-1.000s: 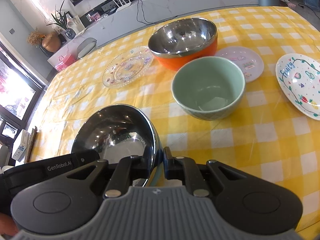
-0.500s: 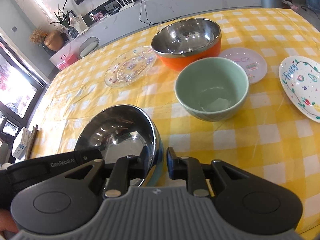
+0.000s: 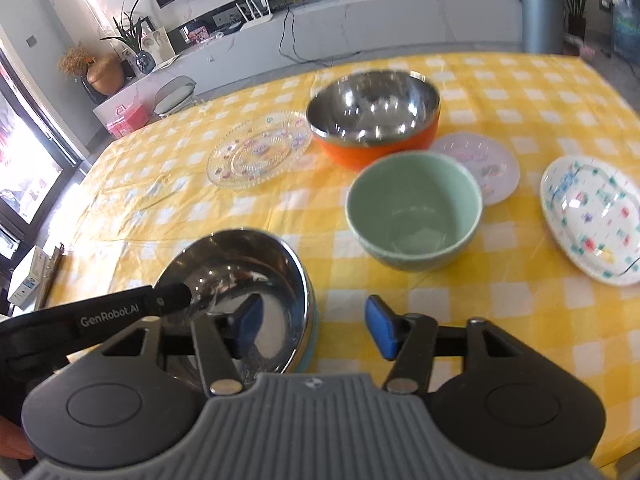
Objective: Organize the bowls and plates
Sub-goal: 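Move the left tool to the orange steel bowl rim and grasp it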
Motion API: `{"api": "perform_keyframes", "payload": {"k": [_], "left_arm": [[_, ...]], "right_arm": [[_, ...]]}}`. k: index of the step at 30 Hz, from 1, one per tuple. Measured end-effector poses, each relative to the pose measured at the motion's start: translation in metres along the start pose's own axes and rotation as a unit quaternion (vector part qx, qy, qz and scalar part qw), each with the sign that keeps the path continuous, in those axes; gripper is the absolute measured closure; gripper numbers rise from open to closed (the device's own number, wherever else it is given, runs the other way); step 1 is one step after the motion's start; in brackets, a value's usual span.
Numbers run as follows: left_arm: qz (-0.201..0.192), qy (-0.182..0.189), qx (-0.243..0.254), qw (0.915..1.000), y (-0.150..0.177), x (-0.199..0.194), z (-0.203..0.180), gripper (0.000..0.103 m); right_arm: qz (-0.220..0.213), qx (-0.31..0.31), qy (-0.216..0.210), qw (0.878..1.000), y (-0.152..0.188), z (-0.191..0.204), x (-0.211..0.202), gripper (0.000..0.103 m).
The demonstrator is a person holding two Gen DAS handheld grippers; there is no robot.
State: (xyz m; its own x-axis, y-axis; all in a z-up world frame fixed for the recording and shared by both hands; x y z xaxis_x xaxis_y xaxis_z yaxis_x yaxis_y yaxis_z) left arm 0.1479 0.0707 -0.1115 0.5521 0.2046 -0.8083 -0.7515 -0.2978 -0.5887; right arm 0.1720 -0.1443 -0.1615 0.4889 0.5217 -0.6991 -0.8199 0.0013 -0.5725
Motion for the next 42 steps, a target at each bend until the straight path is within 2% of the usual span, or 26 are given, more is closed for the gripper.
{"api": "perform_keyframes", "payload": {"k": [2,9,12,19,21,23,31,37,42], "left_arm": [[-0.011,0.003,0.003,0.9999,-0.005,-0.007,-0.001,0.047],[-0.037,0.025,0.012,0.9989,-0.023,-0.023,-0.013,0.045],[-0.044,0.04,0.019,0.998,-0.03,-0.025,-0.023,0.045],[-0.044,0.081,0.036,0.9951,-0.047,-0.02,-0.051,0.045],[-0.043,0.088,0.039,0.9944,-0.053,-0.016,-0.058,0.042],[-0.042,0.095,0.04,0.9938,-0.057,-0.011,-0.064,0.035],[-0.023,0.117,0.022,0.9926,-0.079,0.013,-0.079,0.031],[-0.016,0.122,0.023,0.9921,-0.103,0.029,-0.092,0.031],[-0.007,0.131,0.031,0.9909,-0.114,0.048,-0.103,0.031]], "right_arm": [[-0.01,-0.005,0.004,1.0,-0.003,0.0,-0.006,0.035],[-0.056,-0.001,0.029,0.998,-0.019,-0.009,-0.03,0.032],[-0.081,0.013,0.045,0.996,-0.028,-0.02,-0.039,0.022],[-0.107,0.057,0.068,0.99,-0.045,-0.048,-0.048,0.02],[-0.114,0.062,0.072,0.989,-0.052,-0.053,-0.048,0.02],[-0.121,0.065,0.075,0.988,-0.057,-0.057,-0.048,0.02],[-0.131,0.094,0.065,0.985,-0.087,-0.065,-0.036,0.02],[-0.129,0.066,0.083,0.986,-0.12,-0.066,-0.025,0.018],[-0.107,0.112,0.068,0.986,-0.124,-0.093,-0.005,0.02]]}}
Point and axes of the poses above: each gripper's, at about its wrist camera, not at the fingertips, and x roughly the way its jaws point, z to its left, y to its underside, the point moved 5 cm from there along x, roughly the way its jaws point, and after that the axes turned 10 degrees about -y, right-handed, at the moved point
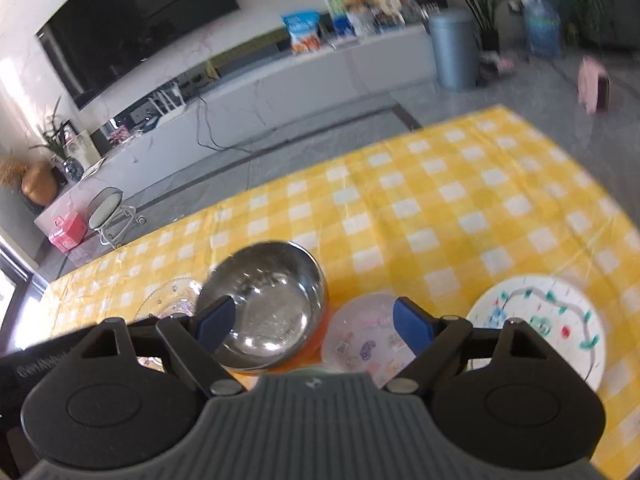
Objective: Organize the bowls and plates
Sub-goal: 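Move the left tool to the orange steel bowl rim and grasp it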
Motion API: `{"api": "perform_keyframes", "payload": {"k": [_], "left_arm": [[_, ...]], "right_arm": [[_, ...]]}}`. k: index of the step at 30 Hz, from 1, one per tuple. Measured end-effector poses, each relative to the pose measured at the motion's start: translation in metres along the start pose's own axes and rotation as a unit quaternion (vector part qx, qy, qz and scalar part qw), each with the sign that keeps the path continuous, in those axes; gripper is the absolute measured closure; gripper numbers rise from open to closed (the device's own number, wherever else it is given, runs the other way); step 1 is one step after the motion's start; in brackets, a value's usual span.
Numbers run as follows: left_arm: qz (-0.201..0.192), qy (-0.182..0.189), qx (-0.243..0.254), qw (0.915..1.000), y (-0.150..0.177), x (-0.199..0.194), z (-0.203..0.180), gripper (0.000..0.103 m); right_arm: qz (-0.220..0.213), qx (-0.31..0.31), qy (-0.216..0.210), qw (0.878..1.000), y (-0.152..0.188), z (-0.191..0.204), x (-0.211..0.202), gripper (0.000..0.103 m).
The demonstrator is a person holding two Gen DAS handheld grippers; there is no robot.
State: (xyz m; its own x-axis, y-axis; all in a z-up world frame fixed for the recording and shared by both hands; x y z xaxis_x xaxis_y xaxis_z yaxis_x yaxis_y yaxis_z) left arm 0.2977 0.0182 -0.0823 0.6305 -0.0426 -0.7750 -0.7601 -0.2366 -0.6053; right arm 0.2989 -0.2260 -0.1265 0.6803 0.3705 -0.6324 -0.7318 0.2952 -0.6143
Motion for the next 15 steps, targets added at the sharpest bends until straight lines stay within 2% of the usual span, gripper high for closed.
{"api": "perform_keyframes", "payload": {"k": [3,5,7,14,15], "left_arm": [[0.015,-0.002,0.004,0.9999,-0.001,0.017,-0.002,0.032],[0.023,-0.012,0.01,0.9996,-0.002,0.028,-0.003,0.034],[0.037,-0.023,0.014,0.999,-0.002,0.039,-0.003,0.035],[0.066,-0.037,0.039,0.9964,-0.002,0.068,-0.01,0.042],[0.069,-0.038,0.041,0.9961,-0.003,0.071,-0.011,0.043]], "right_arm": [[0.01,0.028,0.002,1.0,0.004,-0.014,0.014,0.029],[0.012,0.04,-0.003,0.999,0.004,-0.018,0.021,0.031],[0.012,0.042,-0.006,0.999,0.004,-0.019,0.028,0.031],[0.025,0.044,0.005,0.999,0.008,-0.021,0.047,0.048],[0.027,0.043,0.007,0.999,0.009,-0.021,0.049,0.048]]}}
Point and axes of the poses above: each gripper's, at about its wrist camera, not at the fingertips, and x roughly the way its jaws point, z to its left, y to its underside, the point moved 5 cm from there along x, roughly the way its jaws point, and after that the axes turned 10 degrees about -y, right-handed, at the moved point
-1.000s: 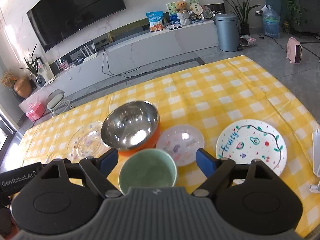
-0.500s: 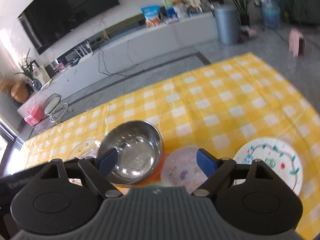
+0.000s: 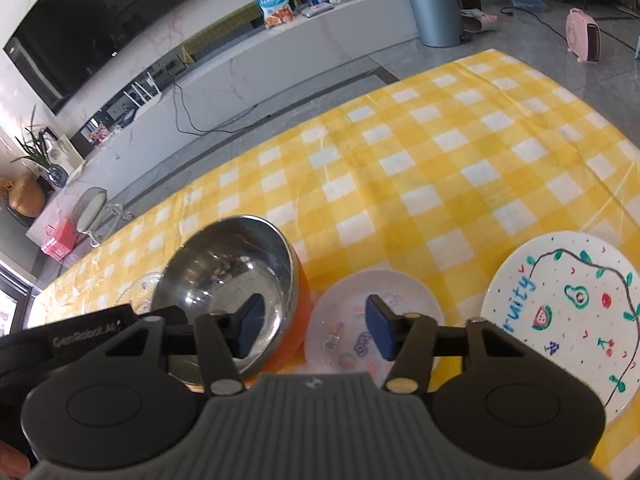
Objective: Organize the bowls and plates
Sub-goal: 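Move the left tool to the orange steel bowl rim and grasp it, then carry the orange steel bowl with the left tool and lower it into the blue bowl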
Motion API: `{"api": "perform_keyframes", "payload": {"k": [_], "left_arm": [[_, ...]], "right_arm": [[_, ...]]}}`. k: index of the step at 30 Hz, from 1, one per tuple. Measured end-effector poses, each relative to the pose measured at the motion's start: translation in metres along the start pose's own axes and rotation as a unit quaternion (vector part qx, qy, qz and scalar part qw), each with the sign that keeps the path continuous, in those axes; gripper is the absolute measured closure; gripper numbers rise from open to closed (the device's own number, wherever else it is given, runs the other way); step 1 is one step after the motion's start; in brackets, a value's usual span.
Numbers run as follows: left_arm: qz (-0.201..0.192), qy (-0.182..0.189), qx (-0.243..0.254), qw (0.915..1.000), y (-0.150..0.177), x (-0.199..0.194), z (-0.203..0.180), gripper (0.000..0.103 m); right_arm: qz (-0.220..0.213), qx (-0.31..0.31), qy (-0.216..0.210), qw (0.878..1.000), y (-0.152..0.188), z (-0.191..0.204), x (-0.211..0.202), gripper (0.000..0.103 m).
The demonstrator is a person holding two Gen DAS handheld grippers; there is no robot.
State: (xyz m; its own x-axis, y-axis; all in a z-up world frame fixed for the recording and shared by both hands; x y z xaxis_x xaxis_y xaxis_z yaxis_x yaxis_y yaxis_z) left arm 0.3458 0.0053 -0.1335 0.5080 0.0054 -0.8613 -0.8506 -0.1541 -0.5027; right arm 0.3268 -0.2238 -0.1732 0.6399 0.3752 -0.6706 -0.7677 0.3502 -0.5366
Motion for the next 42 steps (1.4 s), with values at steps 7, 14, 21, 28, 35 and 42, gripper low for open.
{"api": "perform_keyframes", "payload": {"k": [7,14,21,28,35,42], "left_arm": [[0.013,-0.012,0.015,0.9997,-0.003,0.014,-0.005,0.066],[0.016,-0.007,0.01,0.9998,-0.001,0.017,-0.008,0.087],[0.012,-0.022,0.018,0.9995,-0.001,0.015,-0.01,0.095],[-0.013,-0.026,0.022,0.9993,-0.005,-0.006,-0.005,0.095],[-0.05,-0.032,0.019,0.9981,-0.007,-0.041,0.001,0.095],[-0.076,-0.038,0.004,0.9964,0.002,-0.078,0.012,0.095]], "right_arm": [[0.018,0.015,-0.011,1.0,0.004,-0.003,0.014,0.059],[0.019,0.027,-0.035,0.999,0.006,-0.001,0.016,0.078],[0.018,0.028,-0.04,0.999,0.007,0.002,0.016,0.084],[0.007,0.013,-0.046,0.999,0.006,0.01,0.008,0.086],[-0.008,-0.003,-0.07,0.998,0.006,0.026,-0.016,0.086],[-0.013,-0.013,-0.1,0.995,0.01,0.044,-0.045,0.087]]}}
Point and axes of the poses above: each gripper's, at about its wrist camera, not at the fingertips, and x roughly the way its jaws point, z to its left, y to its underside, the point moved 5 cm from there along x, roughly the way its jaws point, and after that the axes turned 10 degrees about -y, right-handed, at the moved point
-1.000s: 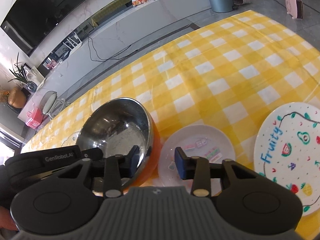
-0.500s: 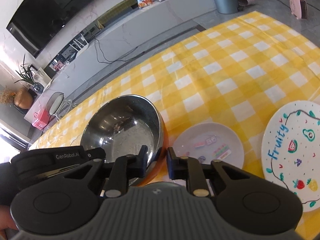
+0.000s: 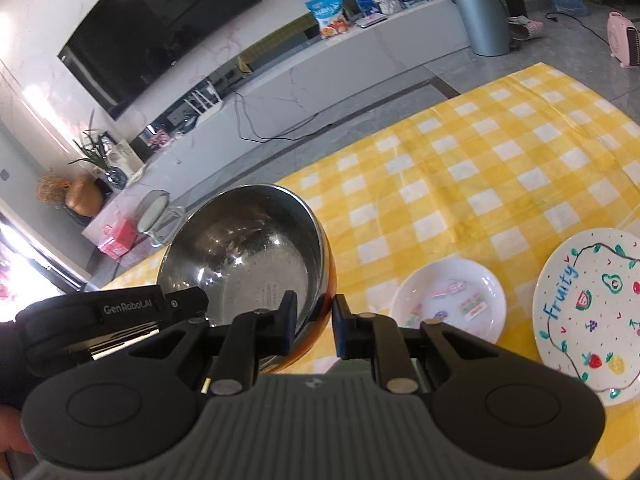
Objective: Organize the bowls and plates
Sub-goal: 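Carry the orange steel bowl with the left tool and lower it into the blue bowl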
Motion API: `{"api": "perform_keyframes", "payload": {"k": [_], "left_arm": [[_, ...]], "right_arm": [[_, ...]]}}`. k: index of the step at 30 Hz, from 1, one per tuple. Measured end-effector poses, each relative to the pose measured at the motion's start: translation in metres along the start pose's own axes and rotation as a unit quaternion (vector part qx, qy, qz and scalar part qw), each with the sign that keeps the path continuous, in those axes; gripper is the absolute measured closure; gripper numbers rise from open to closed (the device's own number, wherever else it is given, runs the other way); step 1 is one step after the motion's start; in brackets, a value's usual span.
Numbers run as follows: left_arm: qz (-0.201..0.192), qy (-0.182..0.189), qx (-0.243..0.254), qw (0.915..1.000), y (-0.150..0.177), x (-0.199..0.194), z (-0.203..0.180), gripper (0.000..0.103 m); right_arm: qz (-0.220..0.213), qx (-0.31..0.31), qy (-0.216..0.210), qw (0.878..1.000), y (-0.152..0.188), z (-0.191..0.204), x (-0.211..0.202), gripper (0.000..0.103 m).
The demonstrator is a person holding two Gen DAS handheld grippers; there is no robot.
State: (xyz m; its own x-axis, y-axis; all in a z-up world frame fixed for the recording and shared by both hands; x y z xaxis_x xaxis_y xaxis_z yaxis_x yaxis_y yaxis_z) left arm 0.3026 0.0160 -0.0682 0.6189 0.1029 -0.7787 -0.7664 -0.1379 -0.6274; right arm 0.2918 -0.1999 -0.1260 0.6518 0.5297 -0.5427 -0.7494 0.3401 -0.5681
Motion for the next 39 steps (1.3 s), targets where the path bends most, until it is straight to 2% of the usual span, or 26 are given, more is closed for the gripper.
{"api": "perform_keyframes", "payload": {"k": [7,19,26,39], "left_arm": [[-0.01,-0.005,-0.015,0.9998,0.011,-0.033,0.016,0.094],[-0.011,-0.015,-0.05,0.9986,0.045,-0.075,0.048,0.094],[0.007,-0.004,-0.089,0.996,0.069,-0.086,0.069,0.094],[0.026,0.013,-0.123,0.992,0.107,-0.097,0.098,0.094]], "right_arm": [[-0.002,-0.009,-0.026,1.0,0.01,0.02,-0.027,0.088],[0.027,-0.039,-0.046,0.998,0.041,0.048,-0.061,0.09],[0.048,-0.059,-0.048,0.996,0.061,0.058,-0.076,0.09],[0.066,-0.04,-0.048,0.996,0.101,0.065,-0.093,0.09]]}}
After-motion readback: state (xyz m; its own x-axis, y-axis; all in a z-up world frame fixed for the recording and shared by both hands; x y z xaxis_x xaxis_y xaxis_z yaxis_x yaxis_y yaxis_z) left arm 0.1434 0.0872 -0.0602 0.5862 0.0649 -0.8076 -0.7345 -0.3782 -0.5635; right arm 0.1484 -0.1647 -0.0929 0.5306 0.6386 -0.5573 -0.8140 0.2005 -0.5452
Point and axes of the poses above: each gripper's, at about its wrist camera, not at the fingertips, and x roughly the way its jaws point, z to its left, y to its underside, the point moved 5 cm from there along x, roughly the way its jaws point, and after that the axes turned 10 degrees about -y, right-handed, at the moved point
